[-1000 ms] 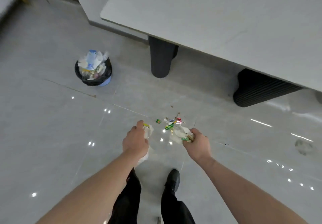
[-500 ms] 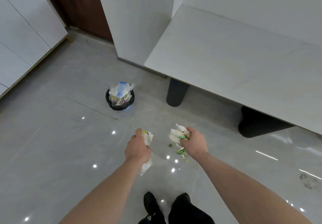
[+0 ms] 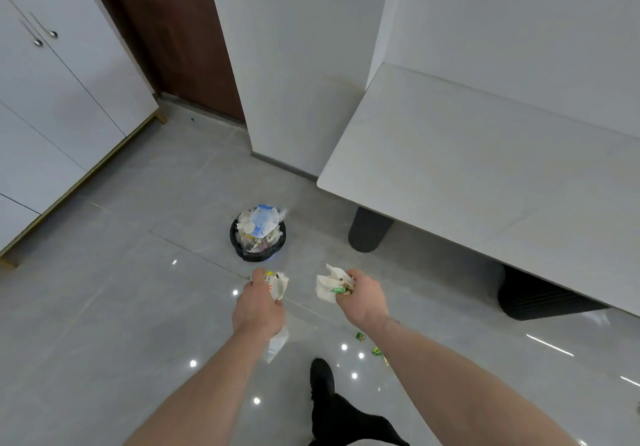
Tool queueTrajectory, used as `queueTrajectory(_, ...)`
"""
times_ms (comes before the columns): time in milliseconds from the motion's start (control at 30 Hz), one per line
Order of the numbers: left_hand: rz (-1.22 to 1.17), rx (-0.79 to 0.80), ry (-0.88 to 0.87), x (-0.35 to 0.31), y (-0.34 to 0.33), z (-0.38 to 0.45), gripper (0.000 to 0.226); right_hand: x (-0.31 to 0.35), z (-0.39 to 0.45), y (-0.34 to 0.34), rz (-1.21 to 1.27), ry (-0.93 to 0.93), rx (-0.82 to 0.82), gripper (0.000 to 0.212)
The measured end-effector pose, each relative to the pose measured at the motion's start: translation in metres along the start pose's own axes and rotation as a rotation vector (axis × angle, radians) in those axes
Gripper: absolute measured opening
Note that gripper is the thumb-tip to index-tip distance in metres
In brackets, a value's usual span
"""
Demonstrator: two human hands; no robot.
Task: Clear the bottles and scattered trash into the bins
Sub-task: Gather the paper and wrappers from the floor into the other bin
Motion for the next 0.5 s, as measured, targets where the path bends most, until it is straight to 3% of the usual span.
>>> queueTrajectory(300, -0.047, -0.03, 0.041, 0.031, 0.091, 0.081, 0.063, 0.102, 0.081, -0.01, -0.01, 0.006, 0.024, 0.023)
queueTrajectory(500, 0.019, 0.029, -0.026, 0.052, 0.156, 0.165, 0.061, 0.172, 0.138, -0.033, 0.025, -0.038, -0.077, 0.014)
Point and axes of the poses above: each hand's wrist, its own z-axis towards the middle knuckle, its own y-axis out of the back of the hand, x = y × z, the point moved 3 cm from there along z, towards the middle knuckle, and after that the axes turned 12 degrees about x, right-handed, at the moved point
